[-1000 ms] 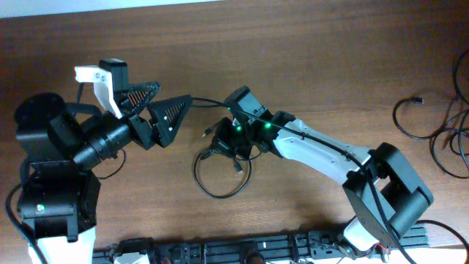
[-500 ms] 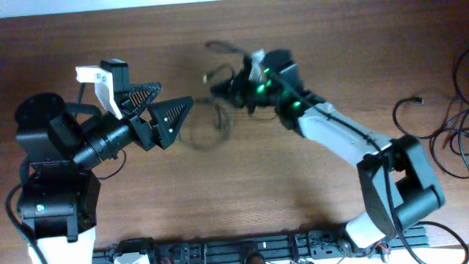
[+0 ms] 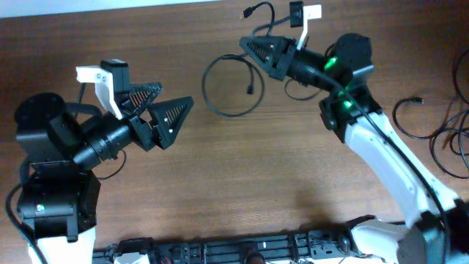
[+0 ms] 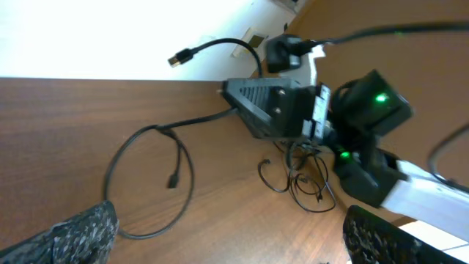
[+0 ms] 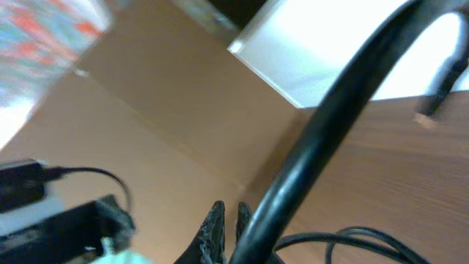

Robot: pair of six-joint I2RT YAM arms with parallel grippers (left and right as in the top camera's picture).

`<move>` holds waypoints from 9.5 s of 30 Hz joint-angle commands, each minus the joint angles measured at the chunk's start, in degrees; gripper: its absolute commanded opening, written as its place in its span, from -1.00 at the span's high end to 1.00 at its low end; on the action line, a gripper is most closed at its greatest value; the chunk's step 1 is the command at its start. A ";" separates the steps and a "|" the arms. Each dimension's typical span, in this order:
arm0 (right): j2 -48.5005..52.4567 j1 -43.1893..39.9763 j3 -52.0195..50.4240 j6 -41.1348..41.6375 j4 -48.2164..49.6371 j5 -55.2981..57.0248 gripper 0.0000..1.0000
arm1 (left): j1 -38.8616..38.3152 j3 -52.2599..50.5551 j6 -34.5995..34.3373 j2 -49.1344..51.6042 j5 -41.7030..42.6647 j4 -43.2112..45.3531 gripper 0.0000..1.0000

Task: Untangle cables

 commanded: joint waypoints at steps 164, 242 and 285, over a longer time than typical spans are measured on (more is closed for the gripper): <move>14.43 -53.46 34.42 -57.09 -62.69 26.51 -0.98 | 0.04 0.52 0.76 -0.28 4.04 -4.55 -0.98; -49.16 -31.76 13.22 -58.16 -87.06 24.46 -0.98 | 1.60 -34.38 5.66 -45.92 -37.57 13.79 -0.98; -49.16 -31.76 13.22 -58.14 -87.06 24.46 -0.98 | 0.13 -69.35 28.81 -54.66 -53.05 30.34 -0.98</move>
